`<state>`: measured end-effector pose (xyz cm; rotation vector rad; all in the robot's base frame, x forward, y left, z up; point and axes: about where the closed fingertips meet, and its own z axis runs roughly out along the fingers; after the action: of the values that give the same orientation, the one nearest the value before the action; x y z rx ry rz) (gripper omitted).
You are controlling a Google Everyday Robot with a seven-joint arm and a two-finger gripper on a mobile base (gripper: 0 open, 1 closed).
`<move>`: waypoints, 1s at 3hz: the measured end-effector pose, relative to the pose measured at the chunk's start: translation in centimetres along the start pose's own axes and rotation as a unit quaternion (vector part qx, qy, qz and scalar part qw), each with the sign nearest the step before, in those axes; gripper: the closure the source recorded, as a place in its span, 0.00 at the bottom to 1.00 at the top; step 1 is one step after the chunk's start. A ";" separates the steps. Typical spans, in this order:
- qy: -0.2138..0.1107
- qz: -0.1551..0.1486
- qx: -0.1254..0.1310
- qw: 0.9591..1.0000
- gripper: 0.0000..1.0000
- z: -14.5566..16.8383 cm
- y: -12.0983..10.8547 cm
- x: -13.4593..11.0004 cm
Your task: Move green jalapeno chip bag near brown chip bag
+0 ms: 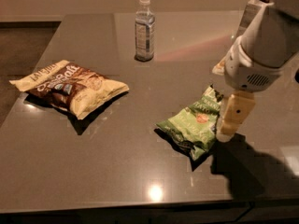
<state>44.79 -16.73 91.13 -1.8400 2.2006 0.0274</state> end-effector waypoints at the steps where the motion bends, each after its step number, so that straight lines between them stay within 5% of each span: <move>1: 0.004 0.000 -0.017 1.000 0.14 1.8 -0.1 -0.1; 3: -0.007 0.010 -0.033 0.999 0.61 1.3 -1.1 -1.3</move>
Offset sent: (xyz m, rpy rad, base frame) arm 0.0127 0.0053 -0.0225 0.0040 0.0843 -0.0139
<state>46.28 -15.44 90.34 -1.8462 2.2344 0.1192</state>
